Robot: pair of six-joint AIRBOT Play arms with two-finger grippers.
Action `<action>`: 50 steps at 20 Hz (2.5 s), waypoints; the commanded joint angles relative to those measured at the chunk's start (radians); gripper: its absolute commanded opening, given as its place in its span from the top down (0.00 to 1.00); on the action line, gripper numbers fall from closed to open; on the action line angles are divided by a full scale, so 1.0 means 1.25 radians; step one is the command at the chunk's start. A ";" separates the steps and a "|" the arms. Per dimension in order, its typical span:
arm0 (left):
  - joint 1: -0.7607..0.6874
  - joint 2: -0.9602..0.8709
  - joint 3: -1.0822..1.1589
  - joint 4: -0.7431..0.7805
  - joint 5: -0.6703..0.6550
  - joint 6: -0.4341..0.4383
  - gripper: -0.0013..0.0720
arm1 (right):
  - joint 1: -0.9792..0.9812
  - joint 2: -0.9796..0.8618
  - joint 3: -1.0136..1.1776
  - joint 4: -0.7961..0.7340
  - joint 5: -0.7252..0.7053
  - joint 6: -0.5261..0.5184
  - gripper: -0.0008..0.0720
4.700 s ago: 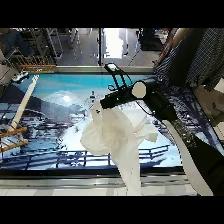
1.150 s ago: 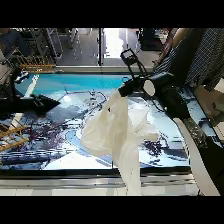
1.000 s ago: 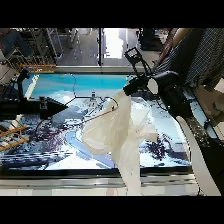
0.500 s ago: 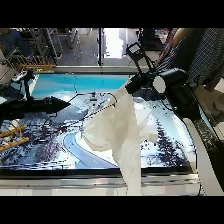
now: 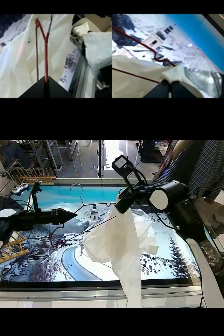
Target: Fold the clothes and pants, and hang the long-sleeved shirts on hangers.
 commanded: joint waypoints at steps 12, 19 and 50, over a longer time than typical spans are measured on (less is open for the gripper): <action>0.095 -0.022 0.000 -0.030 -0.327 0.053 0.97 | 0.059 0.155 0.000 -0.031 0.215 -0.152 0.96; 0.110 -0.025 0.000 -0.032 -0.348 0.057 0.97 | -0.045 0.113 0.000 -0.038 0.084 -0.028 0.96; -0.047 -0.086 0.000 -0.349 -0.235 0.331 0.97 | 0.123 0.131 -0.002 0.318 0.270 -0.171 0.95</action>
